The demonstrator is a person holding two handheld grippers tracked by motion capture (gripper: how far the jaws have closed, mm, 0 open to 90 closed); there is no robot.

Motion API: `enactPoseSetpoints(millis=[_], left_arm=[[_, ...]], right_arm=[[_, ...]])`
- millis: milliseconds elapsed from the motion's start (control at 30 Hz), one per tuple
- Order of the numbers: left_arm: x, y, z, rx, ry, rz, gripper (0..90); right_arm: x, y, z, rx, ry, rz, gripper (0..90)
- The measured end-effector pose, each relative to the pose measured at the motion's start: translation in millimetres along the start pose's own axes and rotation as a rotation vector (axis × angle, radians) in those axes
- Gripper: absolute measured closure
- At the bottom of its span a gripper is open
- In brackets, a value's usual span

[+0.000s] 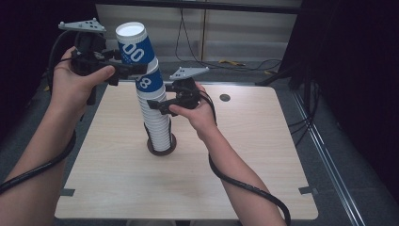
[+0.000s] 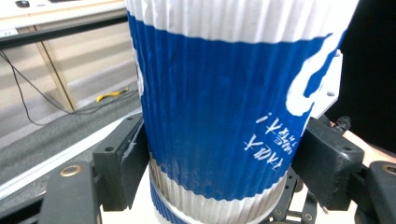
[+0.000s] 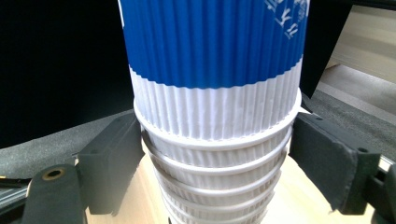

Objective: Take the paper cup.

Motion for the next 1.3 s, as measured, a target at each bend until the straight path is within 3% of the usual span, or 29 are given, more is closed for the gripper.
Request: enactPoseSetpoints(millis=[367, 767, 1300], left_arm=[[7.8, -1.6, -12.8, -0.016, -0.033, -0.006, 24.4], [8.6, -5.9, -31.0, -0.044, -0.08, -0.008, 24.4], [-3.3, -17.9, -51.9, -0.064, -0.146, 0.006, 24.6]], right_arm=[[1.2, -2.8, 0.2, -0.001, -0.003, -0.001, 16.6], [14.3, -7.9, -3.2, -0.001, -0.01, -0.001, 14.3], [25.3, -18.3, -5.8, 0.0, 0.003, 0.013, 13.9]])
Point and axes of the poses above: each handheld gripper's, and its own axes: x roughly backward along the jaws, y roughly out of its top, z roughly to its left, the point moved 2 cm from there along -x, roughly forward along the jaws, and after that the axes turned 3 degrees about -y, right-handed, at the moved point
